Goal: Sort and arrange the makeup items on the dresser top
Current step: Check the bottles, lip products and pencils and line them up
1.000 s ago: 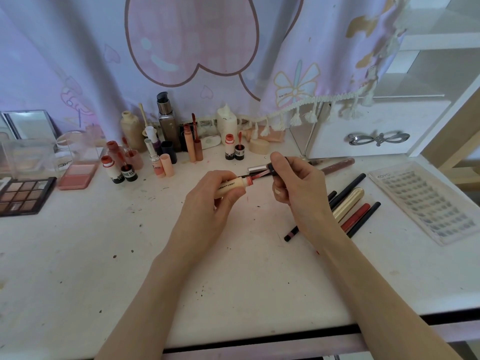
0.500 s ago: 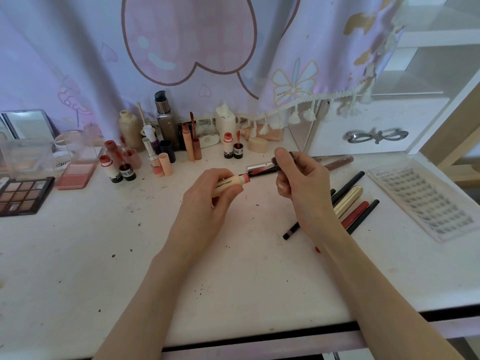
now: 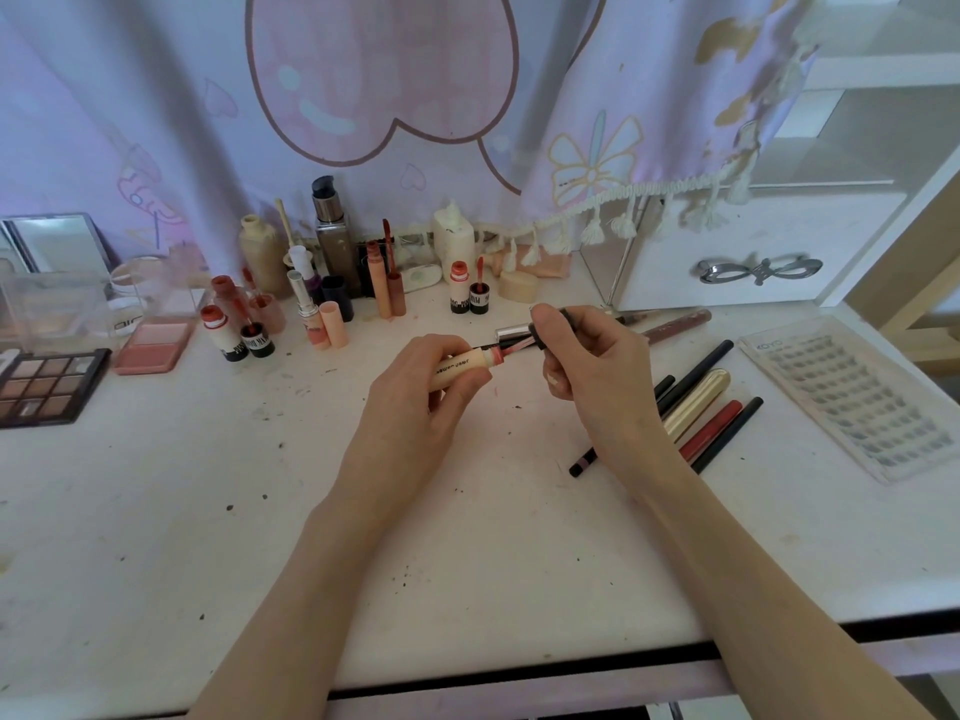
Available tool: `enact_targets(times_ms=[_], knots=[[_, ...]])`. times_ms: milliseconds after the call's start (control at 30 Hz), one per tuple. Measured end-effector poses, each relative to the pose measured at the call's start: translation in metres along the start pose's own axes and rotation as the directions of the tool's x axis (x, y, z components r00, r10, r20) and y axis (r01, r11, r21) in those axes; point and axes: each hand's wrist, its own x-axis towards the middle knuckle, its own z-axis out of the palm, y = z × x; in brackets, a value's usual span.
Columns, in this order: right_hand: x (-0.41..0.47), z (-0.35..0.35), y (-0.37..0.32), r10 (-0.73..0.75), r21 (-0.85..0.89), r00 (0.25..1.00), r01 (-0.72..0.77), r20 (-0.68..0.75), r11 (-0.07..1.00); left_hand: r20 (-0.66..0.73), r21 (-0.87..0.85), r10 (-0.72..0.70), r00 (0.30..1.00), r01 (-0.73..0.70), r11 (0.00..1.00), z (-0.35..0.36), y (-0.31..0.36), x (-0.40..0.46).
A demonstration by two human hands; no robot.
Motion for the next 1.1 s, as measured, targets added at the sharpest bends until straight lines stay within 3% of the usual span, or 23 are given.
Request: enact_targets(times_ms=[433, 733, 1100], knots=[[0.0011, -0.0036, -0.0016, 0.028, 0.012, 0.998, -0.027, -0.060, 1.000, -0.008, -0.007, -0.011, 1.000, 0.011, 1.000, -0.0013, 0.0003, -0.0003], [0.0006, -0.0016, 0.0003, 0.018, 0.009, 1.000, -0.018, 0.000, 1.000, 0.027, -0.024, 0.012, 1.000, -0.011, 1.000, -0.0015, 0.0003, -0.0005], [0.0014, -0.0037, -0.0022, 0.019, 0.029, 0.997, -0.017, -0.070, 0.999, 0.041, -0.069, -0.075, 0.996, 0.078, 0.995, -0.0030, 0.0032, 0.0010]])
